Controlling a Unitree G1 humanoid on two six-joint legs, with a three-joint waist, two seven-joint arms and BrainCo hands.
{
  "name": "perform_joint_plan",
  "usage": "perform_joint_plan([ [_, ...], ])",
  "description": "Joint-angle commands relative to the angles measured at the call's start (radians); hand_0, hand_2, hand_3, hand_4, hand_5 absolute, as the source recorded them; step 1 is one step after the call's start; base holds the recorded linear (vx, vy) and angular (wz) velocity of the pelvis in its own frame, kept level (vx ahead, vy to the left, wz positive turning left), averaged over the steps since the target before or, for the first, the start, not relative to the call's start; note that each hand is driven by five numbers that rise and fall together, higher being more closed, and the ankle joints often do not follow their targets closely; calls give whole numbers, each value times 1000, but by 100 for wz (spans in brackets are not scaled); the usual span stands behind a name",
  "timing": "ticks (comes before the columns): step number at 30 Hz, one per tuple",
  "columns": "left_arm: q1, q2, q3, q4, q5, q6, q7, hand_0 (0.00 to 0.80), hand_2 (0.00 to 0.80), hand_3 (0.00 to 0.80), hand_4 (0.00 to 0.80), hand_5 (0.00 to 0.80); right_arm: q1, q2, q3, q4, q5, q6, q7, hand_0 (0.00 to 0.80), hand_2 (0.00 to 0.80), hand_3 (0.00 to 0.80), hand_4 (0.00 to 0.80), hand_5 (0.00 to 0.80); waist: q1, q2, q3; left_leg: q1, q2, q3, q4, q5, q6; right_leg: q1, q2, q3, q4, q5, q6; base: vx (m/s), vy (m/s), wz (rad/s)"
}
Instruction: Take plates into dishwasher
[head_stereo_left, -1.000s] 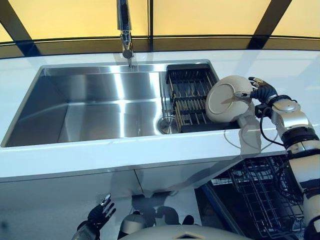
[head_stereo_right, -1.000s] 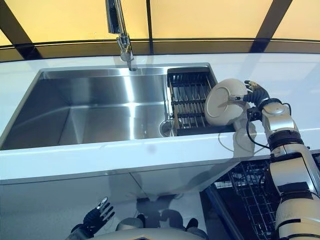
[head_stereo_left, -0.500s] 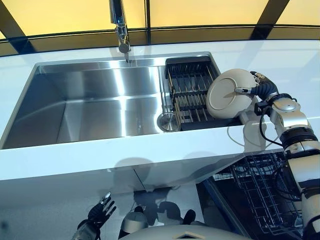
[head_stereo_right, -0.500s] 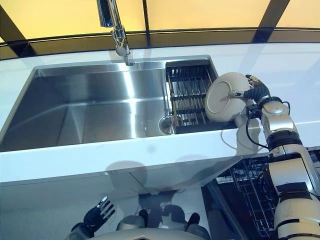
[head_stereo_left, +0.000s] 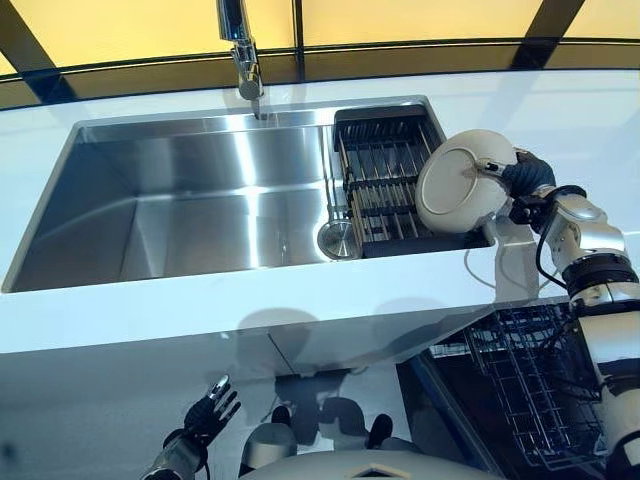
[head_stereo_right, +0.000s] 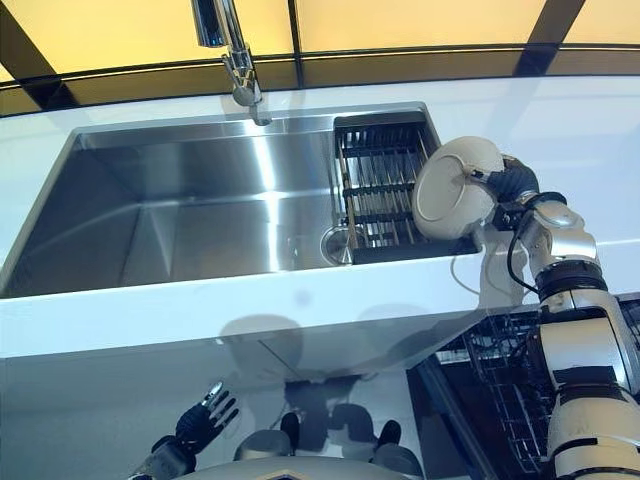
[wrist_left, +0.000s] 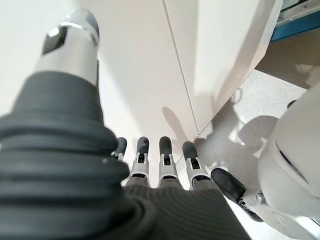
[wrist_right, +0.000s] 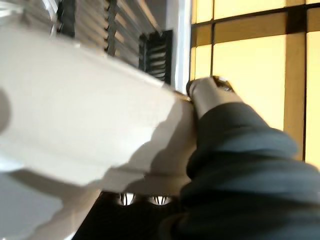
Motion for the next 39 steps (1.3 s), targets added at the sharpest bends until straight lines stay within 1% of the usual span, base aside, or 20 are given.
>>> perform_joint_plan([
  [1, -39, 21, -28, 10, -2, -12, -8, 0, 0, 0, 0, 0, -39, 30, 32, -2, 56, -9, 15, 800, 800, 800, 800, 800, 31, -32, -17, -12, -70, 10, -7, -21, 56, 2, 32, 84, 0, -13, -8, 35, 18, 3],
  [6, -33, 15, -25, 14, 7, -8, -3, 0, 0, 0, 0, 0, -46, 48, 9, -10, 92, 7, -4, 800, 800, 800, 800, 800, 34, -37, -33, 0, -70, 10, -7, -25, 56, 15, 34, 83, 0, -17, -9, 42, 24, 7],
  [10, -32, 14, -25, 18, 4, -7, 0, 0, 0, 0, 0, 0, -53, 50, 12, -6, 37, 7, -24, 800, 800, 800, 800, 800, 38, -39, -40, 5, -72, 7, -7, -25, 56, 22, 33, 82, 0, -18, -9, 8, 7, 0],
  [13, -29, 13, -19, 23, 3, -12, 4, 0, 0, 0, 0, 0, -66, 40, 30, -5, -5, -8, -55, 800, 800, 800, 800, 800, 39, -43, -44, 8, -71, 5, -7, -27, 56, 26, 32, 81, 0, -19, -8, 4, 24, 5],
  [20, -29, 18, -12, 39, 0, -10, 8, 0, 0, 0, 0, 0, -87, 17, 53, 6, -61, -44, -85, 800, 800, 800, 800, 800, 38, -51, -51, 18, -71, 8, -7, -31, 57, 34, 34, 83, 0, -20, -7, -1, 22, 4],
  [21, -31, 15, -8, 40, 3, -8, 18, 0, 0, 0, 0, 0, -96, 5, 67, 2, -71, -52, -91, 800, 800, 800, 800, 800, 36, -54, -53, 22, -70, 10, -7, -32, 56, 37, 35, 85, 0, -20, -7, -3, 31, 0],
  [24, -29, 15, -10, 39, -6, -4, 26, 0, 0, 0, 0, 0, -109, -23, 79, -16, -65, -44, -89, 800, 800, 800, 800, 800, 30, -60, -57, 28, -68, 17, -7, -35, 54, 41, 37, 89, 0, -21, -7, -9, 63, -3],
  [26, -31, 13, -9, 38, -9, 0, 30, 0, 0, 0, 0, 0, -121, -44, 91, -23, -102, -54, -106, 800, 800, 800, 800, 800, 25, -67, -60, 32, -66, 23, -7, -36, 54, 43, 38, 93, 0, -21, -7, -14, 70, -6],
  [35, -28, -2, -21, 32, -39, -1, 43, 0, 0, 0, 0, 0, -204, -191, 153, -59, -168, -57, -145, 800, 800, 800, 800, 800, -2, -104, -67, 53, -54, 53, -7, -41, 51, 52, 47, 114, 0, -15, -2, -27, 75, -8],
  [39, -29, -2, -21, 28, -48, -5, 56, 0, 0, 0, 0, 0, -241, -255, 178, -79, -168, -54, -152, 800, 800, 800, 800, 800, -18, -118, -73, 60, -50, 65, -7, -45, 53, 52, 52, 128, 0, -9, 1, -24, 54, -18],
])
